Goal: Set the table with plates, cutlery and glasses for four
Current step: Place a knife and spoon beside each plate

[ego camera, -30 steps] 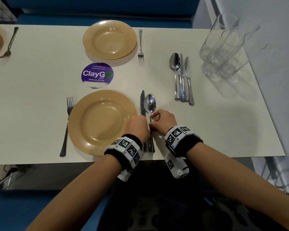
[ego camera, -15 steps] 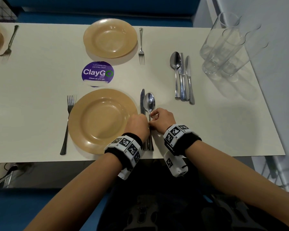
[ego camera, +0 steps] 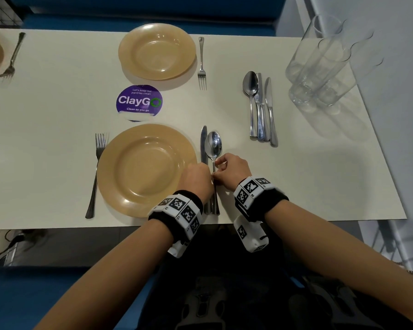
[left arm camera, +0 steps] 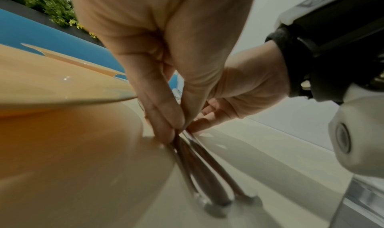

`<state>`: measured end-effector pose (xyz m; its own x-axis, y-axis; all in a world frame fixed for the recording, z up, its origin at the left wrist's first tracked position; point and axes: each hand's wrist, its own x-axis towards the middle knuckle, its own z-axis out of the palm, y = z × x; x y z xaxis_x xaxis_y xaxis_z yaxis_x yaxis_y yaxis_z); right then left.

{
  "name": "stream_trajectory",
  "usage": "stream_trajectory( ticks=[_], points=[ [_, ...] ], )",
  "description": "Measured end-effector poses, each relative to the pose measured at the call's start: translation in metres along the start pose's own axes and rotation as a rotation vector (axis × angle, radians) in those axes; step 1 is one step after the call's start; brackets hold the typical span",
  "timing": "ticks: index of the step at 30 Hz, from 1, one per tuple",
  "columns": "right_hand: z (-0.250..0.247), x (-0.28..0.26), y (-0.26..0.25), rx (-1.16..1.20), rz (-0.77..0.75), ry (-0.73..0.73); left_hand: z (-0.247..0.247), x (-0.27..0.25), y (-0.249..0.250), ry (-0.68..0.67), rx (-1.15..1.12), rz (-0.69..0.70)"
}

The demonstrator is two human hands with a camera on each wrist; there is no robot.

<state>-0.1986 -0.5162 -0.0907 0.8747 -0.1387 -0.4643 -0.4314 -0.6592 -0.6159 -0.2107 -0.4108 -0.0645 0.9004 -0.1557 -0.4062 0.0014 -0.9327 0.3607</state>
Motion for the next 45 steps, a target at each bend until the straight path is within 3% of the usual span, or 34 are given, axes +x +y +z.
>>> stream_trajectory(
  ticks=[28, 32, 37, 41, 45],
  points=[
    [-0.003, 0.007, 0.005, 0.058, -0.006, -0.007, 0.002, 0.011, -0.007, -0.002, 0.007, 0.019],
    [-0.029, 0.022, 0.007, 0.011, -0.004, 0.030, -0.014, 0.025, -0.002, 0.032, -0.081, 0.097],
    [-0.088, 0.059, 0.010, -0.008, 0.059, 0.209, -0.036, 0.063, 0.027, 0.071, -0.139, 0.174],
    [-0.127, 0.087, 0.018, -0.028, 0.149, 0.353, -0.043, 0.106, 0.067, 0.008, -0.133, 0.175],
    [-0.141, 0.106, 0.026, -0.106, 0.183, 0.312, -0.038, 0.152, 0.104, -0.066, -0.185, 0.050]
  ],
)
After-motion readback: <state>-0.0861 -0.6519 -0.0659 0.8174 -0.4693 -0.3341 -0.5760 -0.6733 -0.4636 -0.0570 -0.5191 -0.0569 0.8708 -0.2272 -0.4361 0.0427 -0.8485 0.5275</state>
